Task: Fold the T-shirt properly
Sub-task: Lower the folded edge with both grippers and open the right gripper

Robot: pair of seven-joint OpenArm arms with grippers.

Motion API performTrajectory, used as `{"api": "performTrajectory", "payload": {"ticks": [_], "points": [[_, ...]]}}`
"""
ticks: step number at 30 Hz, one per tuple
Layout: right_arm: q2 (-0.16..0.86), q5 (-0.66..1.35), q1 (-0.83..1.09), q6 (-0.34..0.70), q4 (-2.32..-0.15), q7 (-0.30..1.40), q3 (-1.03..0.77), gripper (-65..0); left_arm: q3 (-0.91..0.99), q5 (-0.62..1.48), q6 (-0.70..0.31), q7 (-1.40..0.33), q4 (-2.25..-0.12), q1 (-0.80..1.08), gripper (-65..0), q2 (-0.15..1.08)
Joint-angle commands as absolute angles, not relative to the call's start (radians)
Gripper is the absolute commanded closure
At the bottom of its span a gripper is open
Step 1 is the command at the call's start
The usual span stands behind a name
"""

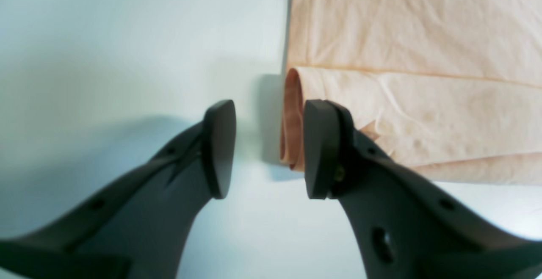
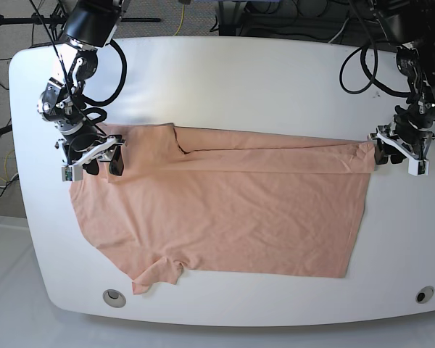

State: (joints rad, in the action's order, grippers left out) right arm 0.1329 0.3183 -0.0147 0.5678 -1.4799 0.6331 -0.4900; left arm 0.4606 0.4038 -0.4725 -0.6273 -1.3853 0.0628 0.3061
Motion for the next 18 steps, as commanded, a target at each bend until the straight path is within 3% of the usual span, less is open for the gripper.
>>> {"api": "performTrajectory", "payload": {"ticks": [1, 18], "points": [[0.156, 0.345, -0.039, 0.581, -1.507, 0.614, -0.490, -42.5, 0.469, 0.430, -0.475, -0.593, -1.405, 0.043, -24.0, 0.325], [0.157, 0.335, -0.009, 0.585, -1.590, 0.634, -0.469, -45.3, 0.466, 0.431, -0.464, -0.586, -1.419, 0.048, -26.5, 0.326]]}}
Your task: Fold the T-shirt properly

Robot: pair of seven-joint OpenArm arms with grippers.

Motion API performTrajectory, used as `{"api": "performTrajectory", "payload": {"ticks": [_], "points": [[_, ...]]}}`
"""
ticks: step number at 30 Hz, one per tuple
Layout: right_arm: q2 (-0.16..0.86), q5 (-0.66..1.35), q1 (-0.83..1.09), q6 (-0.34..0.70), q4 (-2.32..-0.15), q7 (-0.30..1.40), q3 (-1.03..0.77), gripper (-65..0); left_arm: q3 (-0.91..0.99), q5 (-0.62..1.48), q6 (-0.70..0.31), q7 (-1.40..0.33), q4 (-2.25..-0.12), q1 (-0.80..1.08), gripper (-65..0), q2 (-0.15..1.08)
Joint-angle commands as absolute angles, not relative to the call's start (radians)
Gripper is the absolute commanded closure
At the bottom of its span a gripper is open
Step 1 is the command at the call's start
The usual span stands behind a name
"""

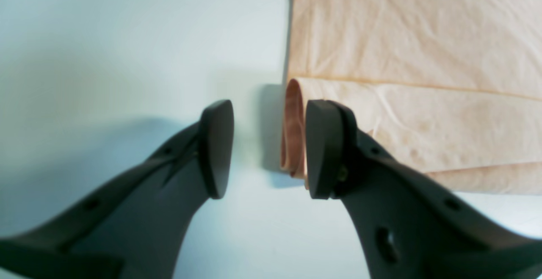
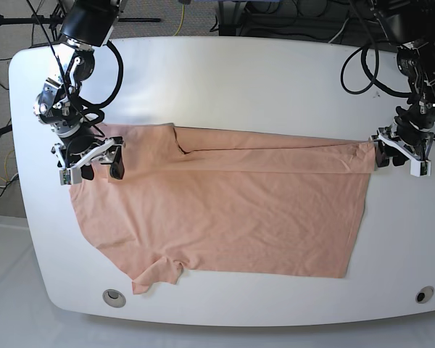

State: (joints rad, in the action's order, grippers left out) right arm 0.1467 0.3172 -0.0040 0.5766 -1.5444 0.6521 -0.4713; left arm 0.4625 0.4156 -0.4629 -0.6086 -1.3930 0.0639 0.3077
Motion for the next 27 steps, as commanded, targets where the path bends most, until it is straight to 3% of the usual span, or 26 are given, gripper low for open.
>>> {"api": "performTrajectory", "payload": {"ticks": [1, 9, 27], "points": [[0.156, 0.335, -0.002, 0.586, -1.603, 0.638, -0.466, -45.3, 0.466, 0.430, -0.464, -0.587, -1.419, 0.048, -26.4, 0.326], [0.145, 0.338, 0.063, 0.578, -1.721, 0.662, -0.456, -45.4, 0.464, 0.415, -0.472, -0.596, -1.410, 0.043, -25.3, 0.326], [0.162, 0.348, 0.102, 0.561, -1.687, 0.639, -0.572, -45.4, 0.456, 0.421, -0.479, -0.591, -1.415, 0.061, -25.1, 0.324]]}}
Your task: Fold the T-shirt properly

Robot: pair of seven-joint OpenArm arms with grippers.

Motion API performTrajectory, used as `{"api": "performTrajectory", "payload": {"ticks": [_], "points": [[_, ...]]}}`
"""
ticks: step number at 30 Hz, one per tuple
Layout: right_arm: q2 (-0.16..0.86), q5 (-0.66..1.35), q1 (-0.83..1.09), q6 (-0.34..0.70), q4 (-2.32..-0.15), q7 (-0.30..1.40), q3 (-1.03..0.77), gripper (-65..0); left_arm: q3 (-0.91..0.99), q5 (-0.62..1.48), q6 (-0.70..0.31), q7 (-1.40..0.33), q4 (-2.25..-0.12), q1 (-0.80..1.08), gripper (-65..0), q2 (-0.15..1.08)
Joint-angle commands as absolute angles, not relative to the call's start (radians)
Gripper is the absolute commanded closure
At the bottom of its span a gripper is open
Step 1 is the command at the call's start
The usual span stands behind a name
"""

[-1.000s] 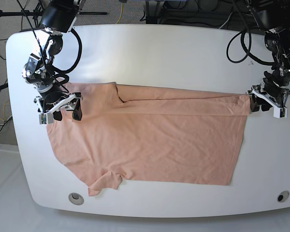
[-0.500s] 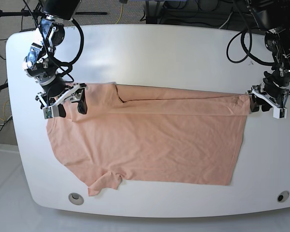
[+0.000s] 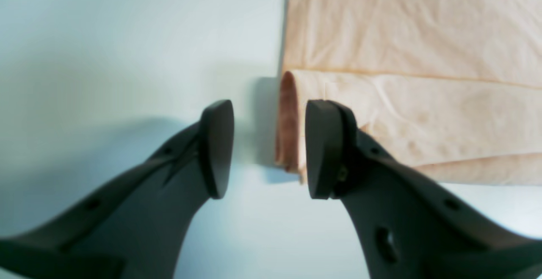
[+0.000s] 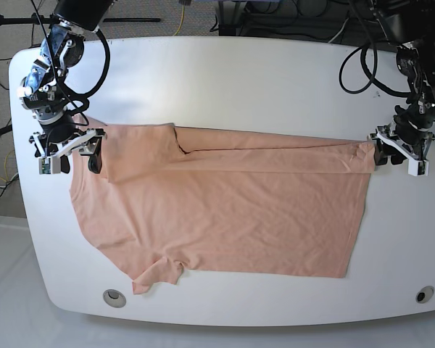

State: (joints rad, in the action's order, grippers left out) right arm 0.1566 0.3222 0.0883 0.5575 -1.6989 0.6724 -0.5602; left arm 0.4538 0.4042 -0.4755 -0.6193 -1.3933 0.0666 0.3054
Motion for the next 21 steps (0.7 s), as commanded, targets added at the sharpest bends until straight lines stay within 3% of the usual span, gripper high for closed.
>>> {"api": "performTrajectory", "payload": {"ticks": [1, 21], "points": [[0.162, 0.349, 0.104, 0.561, -1.679, 0.638, -0.575, -45.3, 0.454, 0.421, -0.479, -0.590, -1.415, 0.063, -25.3, 0.324], [0.174, 0.383, 0.105, 0.584, -1.497, 0.600, -0.660, -45.4, 0.370, 0.378, -0.469, -0.565, -1.446, 0.114, -27.7, 0.313]]}}
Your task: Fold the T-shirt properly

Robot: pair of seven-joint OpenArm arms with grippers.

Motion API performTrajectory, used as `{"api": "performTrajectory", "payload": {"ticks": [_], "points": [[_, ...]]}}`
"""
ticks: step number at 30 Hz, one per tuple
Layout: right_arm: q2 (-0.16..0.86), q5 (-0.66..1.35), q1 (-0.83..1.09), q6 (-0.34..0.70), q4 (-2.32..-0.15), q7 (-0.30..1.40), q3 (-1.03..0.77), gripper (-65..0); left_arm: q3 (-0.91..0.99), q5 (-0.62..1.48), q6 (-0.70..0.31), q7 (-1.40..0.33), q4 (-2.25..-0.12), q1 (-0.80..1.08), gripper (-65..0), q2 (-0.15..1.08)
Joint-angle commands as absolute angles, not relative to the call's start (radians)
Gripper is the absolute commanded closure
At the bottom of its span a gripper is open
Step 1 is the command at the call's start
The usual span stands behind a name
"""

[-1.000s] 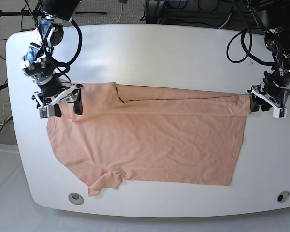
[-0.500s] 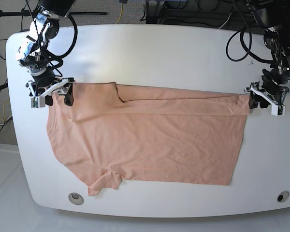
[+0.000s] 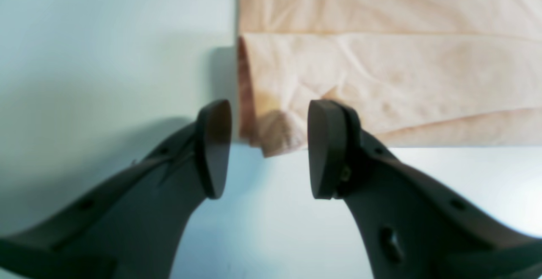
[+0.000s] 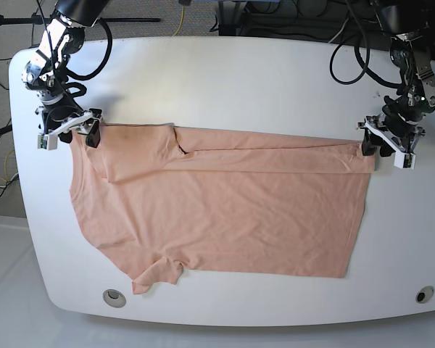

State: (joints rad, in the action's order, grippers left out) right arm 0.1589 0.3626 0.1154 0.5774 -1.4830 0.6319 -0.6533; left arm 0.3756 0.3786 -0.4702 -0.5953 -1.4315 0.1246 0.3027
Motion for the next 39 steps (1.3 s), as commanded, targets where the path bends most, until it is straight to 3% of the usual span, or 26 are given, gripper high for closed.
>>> {"api": "performTrajectory", "payload": {"ticks": [1, 13, 39], "points": [[0.174, 0.384, 0.106, 0.586, -1.498, 0.599, -0.661, -45.4, 0.366, 0.371, -0.467, -0.564, -1.445, 0.114, -27.7, 0.311], [0.172, 0.392, 0.108, 0.608, -1.503, 0.608, -0.686, -44.7, 0.361, 0.317, -0.445, -0.556, -1.437, 0.117, -27.1, 0.259], [0.180, 0.372, 0.107, 0.622, -1.365, 0.582, -0.660, -42.8, 0.374, 0.353, -0.444, -0.565, -1.378, 0.107, -27.9, 0.280]]}}
